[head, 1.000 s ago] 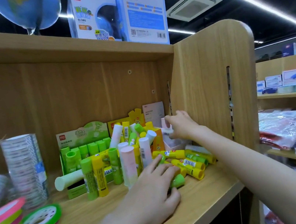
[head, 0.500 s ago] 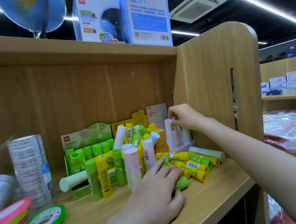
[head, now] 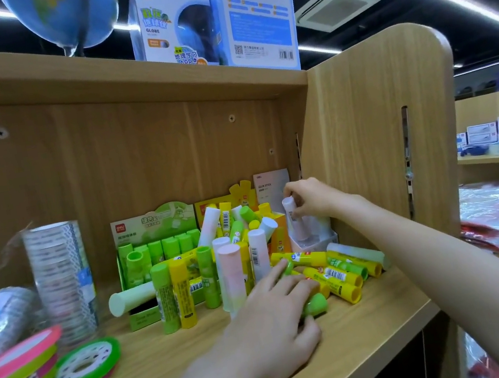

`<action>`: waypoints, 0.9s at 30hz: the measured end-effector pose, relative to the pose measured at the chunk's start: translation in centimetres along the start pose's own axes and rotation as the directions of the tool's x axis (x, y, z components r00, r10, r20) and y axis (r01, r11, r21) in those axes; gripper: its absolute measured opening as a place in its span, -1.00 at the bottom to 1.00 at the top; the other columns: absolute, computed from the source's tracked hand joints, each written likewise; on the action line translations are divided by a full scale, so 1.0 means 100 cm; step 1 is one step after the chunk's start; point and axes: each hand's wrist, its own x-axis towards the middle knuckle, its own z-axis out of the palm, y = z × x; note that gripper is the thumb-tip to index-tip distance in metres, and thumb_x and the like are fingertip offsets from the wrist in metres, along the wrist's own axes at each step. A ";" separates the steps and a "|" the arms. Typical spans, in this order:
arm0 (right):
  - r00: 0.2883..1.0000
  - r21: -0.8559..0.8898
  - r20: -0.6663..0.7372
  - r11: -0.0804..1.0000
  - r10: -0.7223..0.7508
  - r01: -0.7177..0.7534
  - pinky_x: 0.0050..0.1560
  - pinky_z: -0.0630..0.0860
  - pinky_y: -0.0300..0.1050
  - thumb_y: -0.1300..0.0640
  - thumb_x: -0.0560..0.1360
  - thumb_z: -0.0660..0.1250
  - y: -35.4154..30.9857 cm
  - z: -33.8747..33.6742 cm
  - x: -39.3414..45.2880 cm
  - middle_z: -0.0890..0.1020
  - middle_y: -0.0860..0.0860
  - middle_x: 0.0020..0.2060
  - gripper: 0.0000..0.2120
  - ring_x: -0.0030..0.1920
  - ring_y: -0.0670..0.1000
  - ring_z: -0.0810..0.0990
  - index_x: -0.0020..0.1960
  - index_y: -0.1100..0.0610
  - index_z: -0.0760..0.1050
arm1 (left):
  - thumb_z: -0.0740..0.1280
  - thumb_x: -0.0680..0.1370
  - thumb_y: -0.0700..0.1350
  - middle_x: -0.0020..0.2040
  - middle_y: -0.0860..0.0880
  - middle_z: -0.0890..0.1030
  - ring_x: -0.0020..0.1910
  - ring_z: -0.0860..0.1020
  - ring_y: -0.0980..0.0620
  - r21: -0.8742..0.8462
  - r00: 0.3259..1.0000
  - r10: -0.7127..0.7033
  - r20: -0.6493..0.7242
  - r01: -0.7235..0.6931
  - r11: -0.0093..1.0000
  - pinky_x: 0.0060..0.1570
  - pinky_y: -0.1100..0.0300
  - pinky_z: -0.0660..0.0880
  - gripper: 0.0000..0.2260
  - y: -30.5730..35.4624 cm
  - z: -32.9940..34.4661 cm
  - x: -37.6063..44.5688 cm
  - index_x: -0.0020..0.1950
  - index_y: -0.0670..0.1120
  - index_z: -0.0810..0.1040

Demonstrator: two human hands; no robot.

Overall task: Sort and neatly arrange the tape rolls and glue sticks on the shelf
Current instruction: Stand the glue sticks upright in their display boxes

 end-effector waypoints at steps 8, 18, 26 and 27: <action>0.974 0.516 -0.222 0.853 0.037 0.085 0.18 0.42 -0.03 0.22 0.61 0.04 -0.009 -0.029 -0.008 0.37 0.08 0.30 -0.54 0.25 0.14 0.43 0.48 0.00 0.11 | 0.02 0.56 0.04 0.47 0.14 0.19 0.49 -0.17 0.21 0.011 1.000 0.005 0.006 -0.006 1.000 0.36 0.36 -0.19 -0.53 0.000 0.000 -0.001 0.48 0.06 0.16; 1.000 -0.187 -0.023 0.982 0.016 -0.020 -0.31 0.34 -0.14 0.09 0.38 0.44 -0.015 -0.034 -0.014 0.49 -0.03 -0.18 -0.80 -0.14 0.04 0.48 -0.15 0.06 0.41 | 0.00 0.53 0.04 0.46 0.13 0.23 0.49 -0.15 0.19 -0.009 1.000 0.002 -0.015 -0.002 1.000 0.41 0.31 -0.16 -0.51 -0.002 0.003 0.000 0.47 0.05 0.19; 0.984 -0.371 0.172 0.929 0.047 0.020 -0.07 0.56 -0.07 0.28 0.34 0.47 -0.020 -0.026 0.005 0.44 0.08 0.04 -0.66 0.03 0.12 0.52 0.10 0.16 0.55 | -0.05 0.45 0.07 0.45 0.12 0.24 0.49 -0.14 0.18 -0.005 0.999 0.025 -0.048 -0.025 1.000 0.33 0.39 -0.23 -0.44 -0.002 0.005 0.000 0.46 0.04 0.20; 0.984 -0.373 0.171 0.928 0.047 0.020 -0.06 0.57 -0.06 0.29 0.33 0.48 -0.021 -0.026 0.007 0.45 0.09 0.05 -0.65 0.02 0.12 0.52 0.10 0.16 0.54 | -0.04 0.47 0.07 0.45 0.11 0.24 0.49 -0.13 0.18 -0.009 0.998 0.027 -0.052 -0.028 1.000 0.30 0.41 -0.26 -0.45 -0.003 0.005 0.000 0.46 0.04 0.21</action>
